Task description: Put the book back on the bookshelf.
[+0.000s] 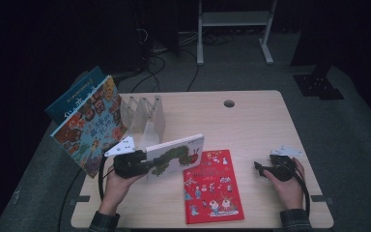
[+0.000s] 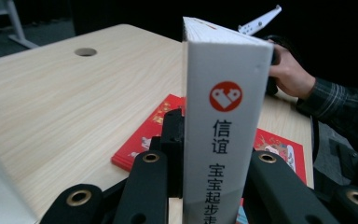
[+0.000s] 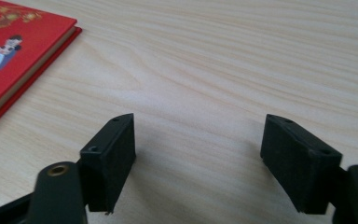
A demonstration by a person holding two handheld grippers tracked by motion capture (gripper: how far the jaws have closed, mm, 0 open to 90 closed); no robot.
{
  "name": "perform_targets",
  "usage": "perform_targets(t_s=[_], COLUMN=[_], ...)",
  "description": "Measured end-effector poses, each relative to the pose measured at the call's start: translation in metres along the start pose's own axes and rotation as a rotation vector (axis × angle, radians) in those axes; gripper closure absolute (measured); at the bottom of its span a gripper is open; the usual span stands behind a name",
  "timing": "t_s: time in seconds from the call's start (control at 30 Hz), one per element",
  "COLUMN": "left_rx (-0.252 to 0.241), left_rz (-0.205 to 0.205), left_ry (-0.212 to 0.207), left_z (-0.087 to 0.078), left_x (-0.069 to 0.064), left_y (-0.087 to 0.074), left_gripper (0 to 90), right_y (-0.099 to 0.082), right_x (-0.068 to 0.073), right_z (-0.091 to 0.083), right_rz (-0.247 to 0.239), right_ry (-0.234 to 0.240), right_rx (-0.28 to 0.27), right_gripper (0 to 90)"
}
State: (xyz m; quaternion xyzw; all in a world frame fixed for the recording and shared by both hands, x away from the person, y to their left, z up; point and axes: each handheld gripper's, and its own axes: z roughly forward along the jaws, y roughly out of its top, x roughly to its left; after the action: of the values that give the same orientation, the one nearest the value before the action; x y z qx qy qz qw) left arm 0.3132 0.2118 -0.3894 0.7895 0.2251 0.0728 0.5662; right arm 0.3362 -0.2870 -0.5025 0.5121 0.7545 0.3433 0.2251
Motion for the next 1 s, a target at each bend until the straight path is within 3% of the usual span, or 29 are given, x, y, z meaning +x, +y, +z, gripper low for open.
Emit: perform_targets(t_s=[0.1,0.47,0.5,1.0], left_rx=[-0.018,-0.034,-0.036,-0.054], left_rz=[-0.011,-0.04,-0.044,-0.078], left_ry=[0.023,0.09,0.113,0.233], left_z=[-0.017,-0.053,-0.062,-0.099], left_x=[0.002,0.008,0.01,0.027], left_y=[-0.002,-0.013,-0.016,-0.029], left_gripper=[75.2,75.1,75.2,75.2], right_y=[0.0,0.001,0.001,0.001], right_x=[0.0,-0.001,-0.001,-0.001], right_z=[0.0,0.001,0.001,0.001], right_rz=[0.01,0.013,0.013,0.013], right_ry=[-0.004,-0.008,-0.008,-0.009], right_rx=[0.003,0.004,0.004,0.003], right_gripper=[22.0,22.1,22.1,22.3])
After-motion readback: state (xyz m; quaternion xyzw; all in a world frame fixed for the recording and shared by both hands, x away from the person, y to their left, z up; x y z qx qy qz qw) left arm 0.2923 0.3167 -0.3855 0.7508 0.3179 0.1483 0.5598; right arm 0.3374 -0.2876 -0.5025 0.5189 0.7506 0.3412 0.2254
